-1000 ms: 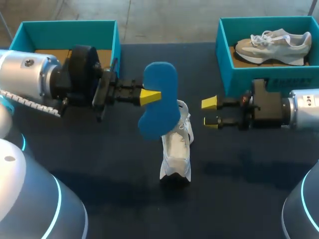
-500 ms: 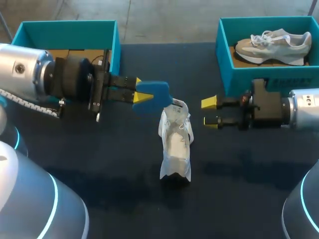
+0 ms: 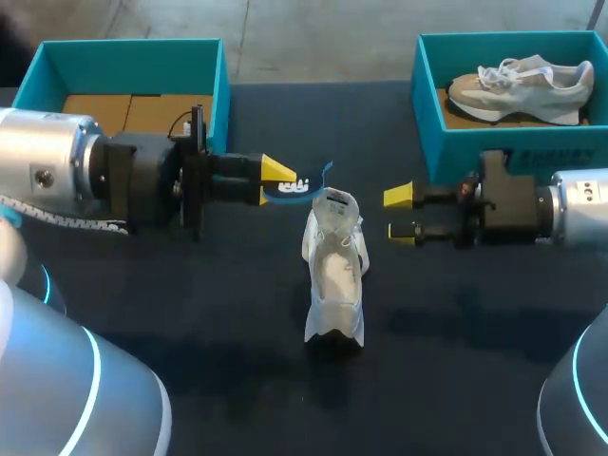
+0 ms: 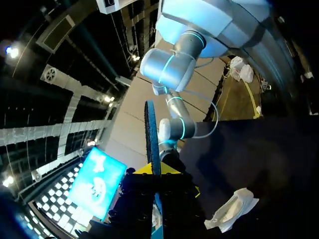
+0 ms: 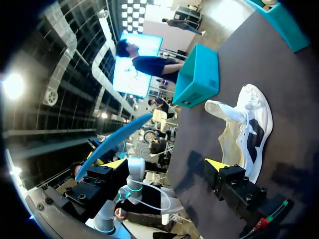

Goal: Take the shoe out of the shoebox, open the shoe tongue, remove and reinsert the insole, then place the shoe into the shoebox

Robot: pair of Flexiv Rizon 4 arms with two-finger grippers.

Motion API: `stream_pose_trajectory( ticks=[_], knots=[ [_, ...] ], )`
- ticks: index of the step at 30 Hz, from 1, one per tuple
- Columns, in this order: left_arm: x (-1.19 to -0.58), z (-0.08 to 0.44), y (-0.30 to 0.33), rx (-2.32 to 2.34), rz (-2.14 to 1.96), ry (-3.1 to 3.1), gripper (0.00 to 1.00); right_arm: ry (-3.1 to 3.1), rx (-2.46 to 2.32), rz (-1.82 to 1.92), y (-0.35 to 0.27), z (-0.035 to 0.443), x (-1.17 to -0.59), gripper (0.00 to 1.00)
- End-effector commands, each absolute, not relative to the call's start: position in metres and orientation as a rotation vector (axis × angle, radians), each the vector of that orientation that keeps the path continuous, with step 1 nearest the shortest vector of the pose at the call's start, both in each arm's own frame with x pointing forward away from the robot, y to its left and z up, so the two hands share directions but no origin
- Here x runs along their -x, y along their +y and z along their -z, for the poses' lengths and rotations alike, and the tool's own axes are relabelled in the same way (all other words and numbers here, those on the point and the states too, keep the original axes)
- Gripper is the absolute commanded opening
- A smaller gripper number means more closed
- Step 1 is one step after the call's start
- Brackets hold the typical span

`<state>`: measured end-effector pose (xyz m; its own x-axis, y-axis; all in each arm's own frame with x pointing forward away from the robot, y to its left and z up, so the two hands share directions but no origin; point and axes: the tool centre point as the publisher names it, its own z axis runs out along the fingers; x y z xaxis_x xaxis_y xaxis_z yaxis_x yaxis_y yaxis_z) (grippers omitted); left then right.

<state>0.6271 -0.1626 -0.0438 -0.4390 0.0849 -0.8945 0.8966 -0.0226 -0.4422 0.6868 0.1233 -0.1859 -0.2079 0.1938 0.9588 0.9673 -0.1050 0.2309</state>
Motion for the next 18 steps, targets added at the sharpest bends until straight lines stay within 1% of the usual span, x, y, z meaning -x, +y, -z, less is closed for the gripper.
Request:
stream_pose_trajectory(
  ticks=[1,7,18],
  knots=[
    [-0.618,0.048,-0.161,-1.056,1.467,1.490,0.00,-1.450,1.331,1.382,0.124,0.186,-0.686,1.00],
    [-0.618,0.048,-0.161,-1.056,1.467,1.490,0.00,-1.450,1.331,1.382,0.124,0.186,-0.686,1.00],
    [-0.620,0.080,-0.145,-1.201,1.285,1.304,0.00,-1.454,1.331,1.377,0.125,0.184,-0.686,1.00]
  ],
)
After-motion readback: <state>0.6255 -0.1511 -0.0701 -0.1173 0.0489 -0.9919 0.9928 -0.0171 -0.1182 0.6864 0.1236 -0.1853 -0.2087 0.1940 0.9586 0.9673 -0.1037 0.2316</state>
